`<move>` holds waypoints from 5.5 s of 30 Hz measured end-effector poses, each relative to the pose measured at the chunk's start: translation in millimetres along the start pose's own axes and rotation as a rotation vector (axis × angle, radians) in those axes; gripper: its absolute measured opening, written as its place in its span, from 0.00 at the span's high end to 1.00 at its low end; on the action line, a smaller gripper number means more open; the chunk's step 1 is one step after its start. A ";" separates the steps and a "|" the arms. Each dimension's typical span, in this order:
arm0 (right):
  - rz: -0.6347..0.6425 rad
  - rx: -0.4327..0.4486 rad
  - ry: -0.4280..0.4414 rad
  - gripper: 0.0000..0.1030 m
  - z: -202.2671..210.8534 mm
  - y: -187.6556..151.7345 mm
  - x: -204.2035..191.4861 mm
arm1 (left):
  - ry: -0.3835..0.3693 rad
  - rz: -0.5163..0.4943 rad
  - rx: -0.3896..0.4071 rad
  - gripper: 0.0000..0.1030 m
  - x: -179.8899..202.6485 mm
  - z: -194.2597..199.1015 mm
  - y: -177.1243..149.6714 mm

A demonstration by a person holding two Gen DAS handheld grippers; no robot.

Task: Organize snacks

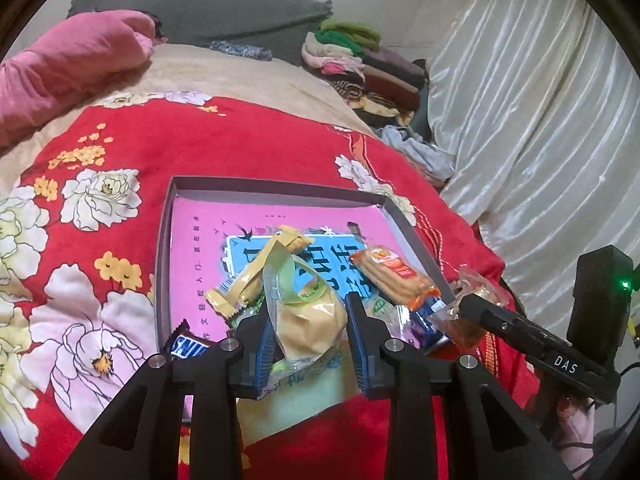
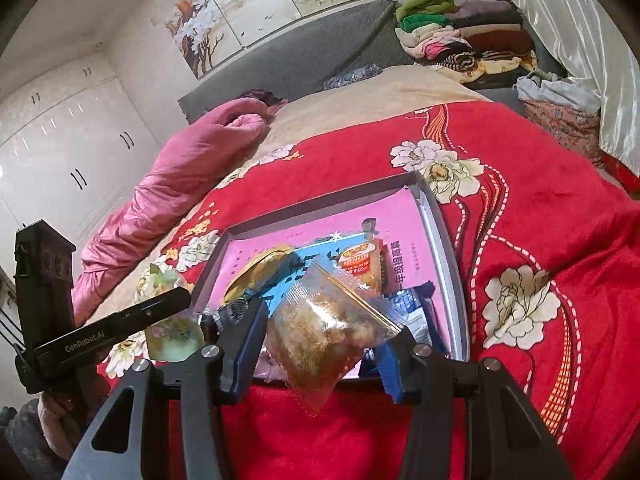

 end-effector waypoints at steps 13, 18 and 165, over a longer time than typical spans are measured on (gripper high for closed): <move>0.083 -0.013 -0.027 0.51 -23.7 -4.6 -2.5 | 0.002 -0.010 -0.018 0.68 -0.7 -17.1 -6.7; 0.090 -0.016 -0.012 0.51 -29.1 -9.3 -1.5 | 0.001 -0.018 -0.031 0.68 2.0 -21.7 -12.1; 0.218 -0.034 -0.144 0.06 82.6 -64.5 -36.5 | 0.234 -0.082 -0.116 0.23 33.2 99.7 -81.7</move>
Point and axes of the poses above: each gripper's, at about its wrist camera, not at the fingertips, and z roughly against the way its jaws point, x to its right, y to its top, the point moved 5 cm from there along -z, roughly the way its jaws point, and after that the axes turned 13 degrees about x, right-handed, at the moved point
